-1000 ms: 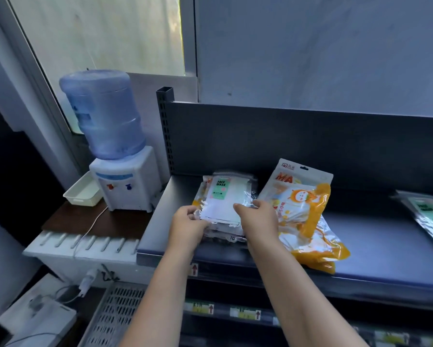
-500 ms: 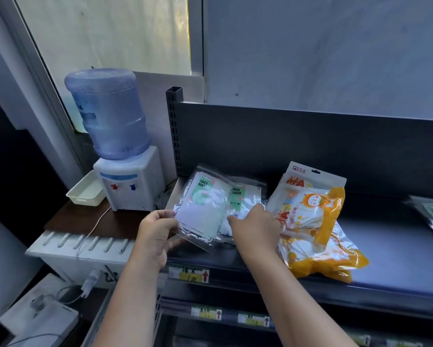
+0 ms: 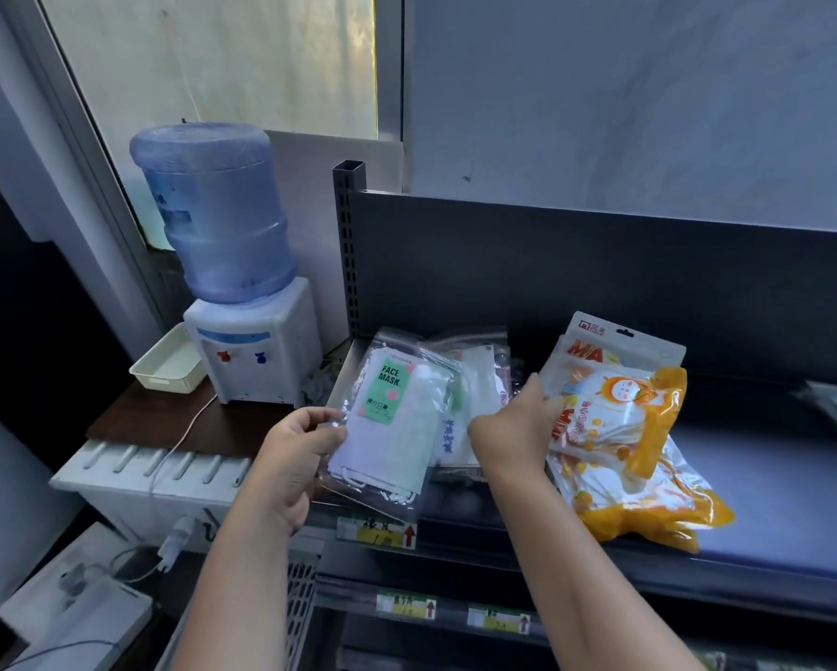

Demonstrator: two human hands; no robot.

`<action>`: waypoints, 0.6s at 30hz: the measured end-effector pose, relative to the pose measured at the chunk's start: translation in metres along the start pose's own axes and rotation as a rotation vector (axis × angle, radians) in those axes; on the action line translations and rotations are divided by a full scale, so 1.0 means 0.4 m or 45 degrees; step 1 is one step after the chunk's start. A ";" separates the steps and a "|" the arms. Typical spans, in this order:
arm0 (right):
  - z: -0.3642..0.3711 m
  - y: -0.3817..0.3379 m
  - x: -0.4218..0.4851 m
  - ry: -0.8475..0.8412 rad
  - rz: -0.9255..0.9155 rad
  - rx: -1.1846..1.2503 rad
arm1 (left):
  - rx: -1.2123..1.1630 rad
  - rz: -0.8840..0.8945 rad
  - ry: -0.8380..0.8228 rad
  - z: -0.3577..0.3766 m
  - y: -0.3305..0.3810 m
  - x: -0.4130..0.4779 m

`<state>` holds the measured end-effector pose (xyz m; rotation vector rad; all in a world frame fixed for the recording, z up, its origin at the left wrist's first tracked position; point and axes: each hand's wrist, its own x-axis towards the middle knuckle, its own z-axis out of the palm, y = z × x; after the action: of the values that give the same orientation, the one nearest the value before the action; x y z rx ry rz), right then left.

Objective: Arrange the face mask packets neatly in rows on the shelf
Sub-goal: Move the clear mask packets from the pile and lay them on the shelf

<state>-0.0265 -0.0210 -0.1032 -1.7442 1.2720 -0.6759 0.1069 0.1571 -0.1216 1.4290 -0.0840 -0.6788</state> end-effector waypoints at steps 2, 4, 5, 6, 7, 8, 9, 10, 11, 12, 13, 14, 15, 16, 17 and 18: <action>-0.014 0.008 0.019 -0.004 0.074 0.056 | -0.055 0.000 0.013 -0.002 0.003 -0.001; -0.031 0.021 0.037 -0.060 0.078 0.185 | -0.098 0.007 0.017 -0.004 0.003 -0.003; -0.043 0.025 0.044 -0.093 0.060 0.243 | -0.113 0.015 0.019 -0.005 0.001 -0.003; -0.055 0.027 0.048 -0.124 0.036 0.286 | -0.120 0.023 0.021 -0.005 -0.001 -0.001; -0.068 0.026 0.048 -0.157 0.013 0.323 | -0.122 0.030 0.025 -0.005 -0.004 0.000; -0.081 0.024 0.049 -0.182 -0.004 0.362 | -0.119 0.039 0.031 -0.003 -0.005 -0.001; -0.095 0.021 0.048 -0.199 -0.015 0.397 | -0.109 0.050 0.032 0.002 -0.006 -0.002; -0.110 0.021 0.047 -0.210 -0.026 0.426 | -0.102 0.059 0.031 0.007 -0.007 -0.003; -0.124 0.023 0.048 -0.221 -0.039 0.446 | -0.098 0.069 0.031 0.015 -0.005 -0.006; -0.139 0.026 0.050 -0.229 -0.050 0.470 | -0.097 0.082 0.031 0.025 -0.003 -0.009; -0.155 0.028 0.049 -0.233 -0.057 0.494 | -0.099 0.096 0.034 0.034 -0.001 -0.012; -0.170 0.031 0.047 -0.222 -0.063 0.517 | -0.098 0.110 0.031 0.047 0.002 -0.015; -0.187 0.035 0.046 -0.194 -0.076 0.533 | -0.101 0.119 0.025 0.059 0.003 -0.019; -0.204 0.041 0.046 -0.155 -0.099 0.544 | -0.108 0.124 0.018 0.071 0.003 -0.022; -0.223 0.048 0.044 -0.119 -0.131 0.545 | -0.115 0.129 0.009 0.088 0.003 -0.026; -0.244 0.054 0.042 -0.090 -0.165 0.545 | -0.119 0.134 -0.001 0.107 0.002 -0.032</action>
<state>-0.1101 -0.0706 -0.0749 -1.4868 0.8910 -0.8811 0.0779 0.1255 -0.1091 1.3250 -0.1255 -0.5890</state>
